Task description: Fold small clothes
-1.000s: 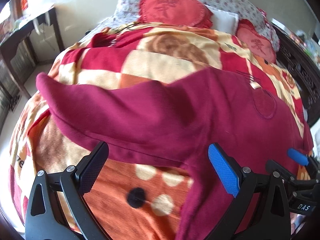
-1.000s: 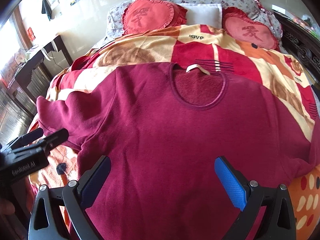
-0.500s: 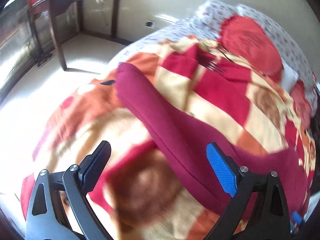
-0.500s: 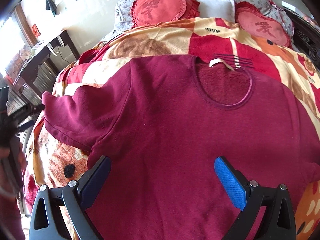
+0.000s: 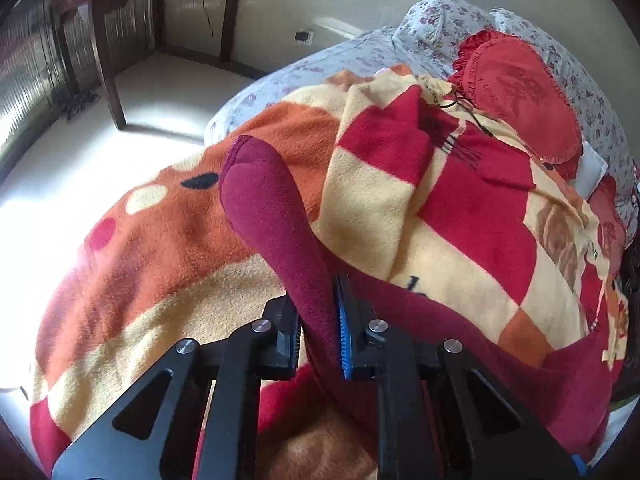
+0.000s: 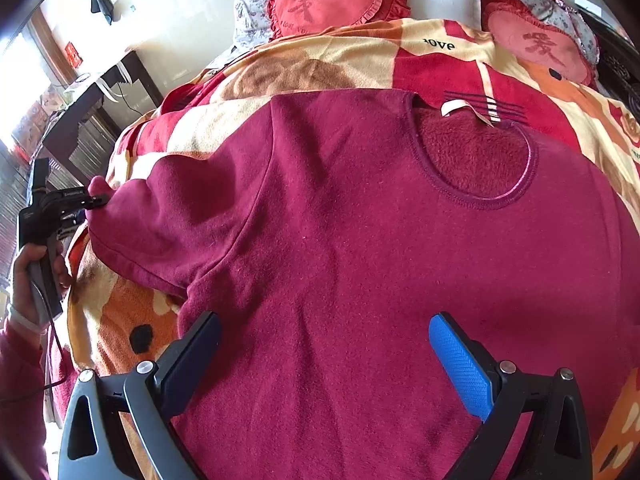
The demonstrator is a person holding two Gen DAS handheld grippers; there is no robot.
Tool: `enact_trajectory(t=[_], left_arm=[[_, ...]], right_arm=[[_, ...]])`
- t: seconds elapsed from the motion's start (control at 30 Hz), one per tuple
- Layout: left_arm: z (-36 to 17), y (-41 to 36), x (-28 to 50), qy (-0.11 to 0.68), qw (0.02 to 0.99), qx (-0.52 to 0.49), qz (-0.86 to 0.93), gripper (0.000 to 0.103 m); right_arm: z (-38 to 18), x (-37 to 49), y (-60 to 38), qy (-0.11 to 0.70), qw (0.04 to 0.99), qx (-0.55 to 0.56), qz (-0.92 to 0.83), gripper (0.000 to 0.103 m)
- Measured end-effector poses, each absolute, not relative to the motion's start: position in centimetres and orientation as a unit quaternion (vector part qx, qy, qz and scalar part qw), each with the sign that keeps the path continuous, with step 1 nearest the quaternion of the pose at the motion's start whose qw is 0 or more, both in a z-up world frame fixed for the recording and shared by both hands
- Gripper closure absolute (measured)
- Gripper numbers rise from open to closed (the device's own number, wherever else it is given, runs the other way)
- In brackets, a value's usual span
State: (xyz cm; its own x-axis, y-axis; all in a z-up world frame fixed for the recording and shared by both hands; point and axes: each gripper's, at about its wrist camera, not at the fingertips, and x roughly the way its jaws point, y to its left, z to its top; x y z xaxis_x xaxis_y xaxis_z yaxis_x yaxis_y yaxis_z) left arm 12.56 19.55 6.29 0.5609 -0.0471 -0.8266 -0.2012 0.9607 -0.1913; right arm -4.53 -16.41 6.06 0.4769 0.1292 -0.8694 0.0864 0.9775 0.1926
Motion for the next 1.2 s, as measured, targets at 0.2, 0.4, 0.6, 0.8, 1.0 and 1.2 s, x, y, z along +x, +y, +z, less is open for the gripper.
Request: enact_trajectory(t=[0.2, 0.4, 0.6, 0.8, 1.0, 1.2], left_arm=[[12.6, 12.5, 8.0, 0.414, 0.905, -0.088, -0.05, 0.091], [15.1, 2.3, 5.6, 0.412, 0.894, -0.07, -0.163, 0.091], [12.4, -8.9, 3.4, 0.439, 0.867, -0.025, -0.235, 0.091], [8.2, -15.6, 1.5, 0.482, 0.827, -0.002, -0.289, 0.09], [6.5, -18.5, -1.4, 0.511, 0.795, 0.043, -0.326, 0.09], [10.6, -13.9, -3.2, 0.459, 0.814, 0.016, -0.357, 0.028]], right_arm=[[6.1, -4.9, -18.0, 0.503, 0.855, 0.128, 0.005, 0.0], [7.1, -6.1, -20.5, 0.486, 0.86, 0.152, -0.015, 0.0], [8.0, -7.9, -23.9, 0.474, 0.863, 0.168, -0.045, 0.0], [8.2, -10.3, -28.5, 0.467, 0.86, 0.186, -0.093, 0.0], [7.6, -12.2, -32.5, 0.459, 0.844, 0.25, -0.116, 0.0], [7.8, -12.2, -33.0, 0.453, 0.847, 0.251, -0.121, 0.0]])
